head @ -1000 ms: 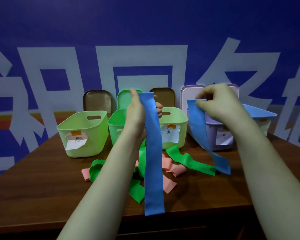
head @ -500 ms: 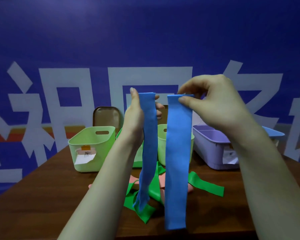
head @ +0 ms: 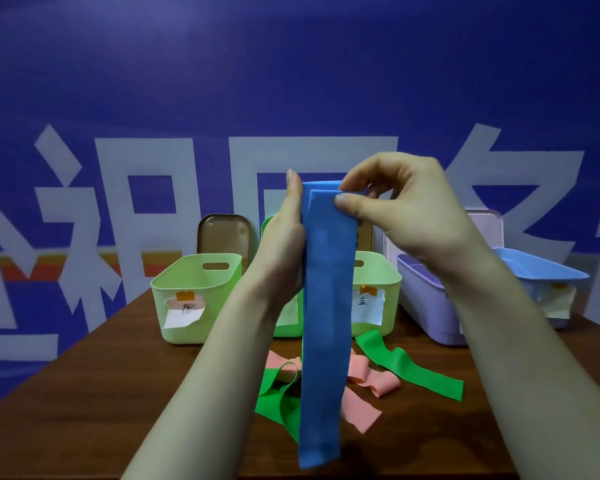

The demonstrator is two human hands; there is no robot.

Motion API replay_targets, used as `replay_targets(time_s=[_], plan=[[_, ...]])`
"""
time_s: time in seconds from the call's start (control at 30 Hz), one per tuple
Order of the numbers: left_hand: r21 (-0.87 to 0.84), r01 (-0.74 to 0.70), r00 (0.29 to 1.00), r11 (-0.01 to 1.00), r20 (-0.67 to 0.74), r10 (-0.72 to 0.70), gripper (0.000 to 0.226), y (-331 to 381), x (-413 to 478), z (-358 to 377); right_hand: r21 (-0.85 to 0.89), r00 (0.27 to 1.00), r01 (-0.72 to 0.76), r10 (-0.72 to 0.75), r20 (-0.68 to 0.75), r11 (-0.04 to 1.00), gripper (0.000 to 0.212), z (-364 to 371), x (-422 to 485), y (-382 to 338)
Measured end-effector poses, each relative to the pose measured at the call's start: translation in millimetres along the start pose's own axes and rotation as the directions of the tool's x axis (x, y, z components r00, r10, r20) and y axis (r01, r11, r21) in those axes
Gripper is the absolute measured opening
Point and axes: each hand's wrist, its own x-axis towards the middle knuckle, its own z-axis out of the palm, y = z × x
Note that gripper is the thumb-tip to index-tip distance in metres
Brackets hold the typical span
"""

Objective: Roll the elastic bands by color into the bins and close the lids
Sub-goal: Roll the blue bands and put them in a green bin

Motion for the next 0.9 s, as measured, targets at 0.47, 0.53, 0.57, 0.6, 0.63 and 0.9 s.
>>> replay_targets(time_s=[0.47,0.53,0.57,0.6,0.63,0.9], plan=[[0.000,-0.022,1.000,1.000,-0.002,0.022,0.063,1.9,-6.7,-0.1,-0.018,0.999,-0.012,0.011,-0.044,1.000,0.014,11.4,0.4,3.5],[-0.020,-0.019,1.000,1.000,0.018,0.019,0.064,0.9,-7.0,-0.5,0.003,0.999,-0.025,0.025,-0.035,1.000,0.012,12.7,1.5,6.4],[-0.028,-0.019,0.999,0.999,0.028,0.020,0.064,0.1,-7.6,-0.1,0.015,0.999,-0.034,0.035,-0.029,0.999,0.011,13.2,1.9,7.6],[-0.034,-0.021,0.999,0.999,0.037,0.023,0.065,-0.8,-7.7,0.1,0.027,0.999,-0.044,0.045,-0.026,0.999,0.009,13.9,2.2,8.5],[-0.044,-0.024,0.999,0.999,0.047,0.026,0.066,-1.3,-8.4,0.4,0.038,0.998,-0.055,0.055,-0.023,0.998,0.008,14.8,2.3,9.1],[-0.047,-0.034,0.999,0.998,0.019,0.035,0.070,-1.6,-10.8,0.8,-0.101,0.993,-0.102,0.094,-0.074,0.990,0.025,16.8,2.8,15.6]])
